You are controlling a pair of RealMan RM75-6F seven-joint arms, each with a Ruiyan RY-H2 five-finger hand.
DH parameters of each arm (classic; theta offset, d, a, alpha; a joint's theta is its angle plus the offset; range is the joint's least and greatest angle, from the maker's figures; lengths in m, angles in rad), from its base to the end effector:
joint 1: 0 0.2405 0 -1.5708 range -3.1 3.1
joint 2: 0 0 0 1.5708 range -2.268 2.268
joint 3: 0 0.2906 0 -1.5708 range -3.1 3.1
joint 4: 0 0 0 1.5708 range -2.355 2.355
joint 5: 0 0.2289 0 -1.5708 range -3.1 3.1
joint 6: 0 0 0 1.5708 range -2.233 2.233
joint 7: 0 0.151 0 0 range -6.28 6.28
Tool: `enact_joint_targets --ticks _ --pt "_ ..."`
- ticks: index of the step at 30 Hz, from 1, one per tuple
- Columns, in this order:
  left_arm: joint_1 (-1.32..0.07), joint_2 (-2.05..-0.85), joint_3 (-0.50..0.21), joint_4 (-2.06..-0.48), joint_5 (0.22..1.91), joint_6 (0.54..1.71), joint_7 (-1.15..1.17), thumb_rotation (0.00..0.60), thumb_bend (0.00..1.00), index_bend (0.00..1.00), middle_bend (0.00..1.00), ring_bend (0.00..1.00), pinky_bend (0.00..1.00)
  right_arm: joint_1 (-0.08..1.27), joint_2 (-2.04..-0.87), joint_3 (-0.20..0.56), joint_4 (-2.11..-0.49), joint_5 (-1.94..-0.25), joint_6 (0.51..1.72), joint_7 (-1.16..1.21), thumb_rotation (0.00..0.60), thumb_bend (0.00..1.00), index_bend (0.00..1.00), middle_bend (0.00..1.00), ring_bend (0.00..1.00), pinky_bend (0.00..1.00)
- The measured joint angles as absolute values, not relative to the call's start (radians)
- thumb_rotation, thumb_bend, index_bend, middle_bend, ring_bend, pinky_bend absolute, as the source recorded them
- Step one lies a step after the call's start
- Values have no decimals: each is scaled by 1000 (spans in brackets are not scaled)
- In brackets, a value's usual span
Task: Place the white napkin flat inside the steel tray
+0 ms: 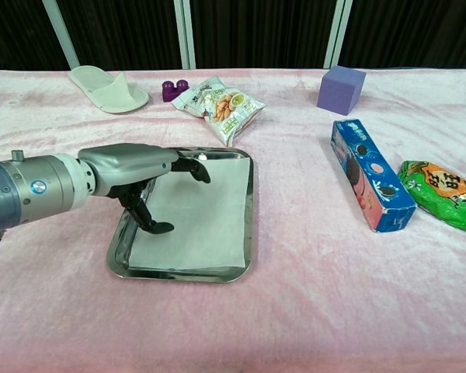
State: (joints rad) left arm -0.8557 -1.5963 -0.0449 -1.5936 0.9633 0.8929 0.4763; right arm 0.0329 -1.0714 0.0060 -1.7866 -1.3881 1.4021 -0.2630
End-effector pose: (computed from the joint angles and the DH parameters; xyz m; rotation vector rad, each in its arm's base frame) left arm -0.1404 0.3311 -0.0887 -2.1374 -1.0032 -0.7719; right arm -0.3467 -0.1594 0.1439 1.4097 -0.9797 0.6309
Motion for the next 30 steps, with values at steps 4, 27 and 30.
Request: enact_joint_targets --ticks 4,27,30 --pt "-843 -1568 -40 -1610 1005 955 505 600 296 161 136 0 0 33 -1070 6 -1785 -1390 1402 -261 600 248 0 0 47 161" --pt "-331 -1206 115 -1760 1160 1503 237 600 291 133 78 0 0 28 -1074 4 -1774 -1433 1431 -245 600 247 0 0 47 161" --pt "-260 -1195 129 -1717 1180 1542 141 600 289 121 74 0 0 25 -1076 2 -1769 -1449 1442 -242 600 247 0 0 47 161"
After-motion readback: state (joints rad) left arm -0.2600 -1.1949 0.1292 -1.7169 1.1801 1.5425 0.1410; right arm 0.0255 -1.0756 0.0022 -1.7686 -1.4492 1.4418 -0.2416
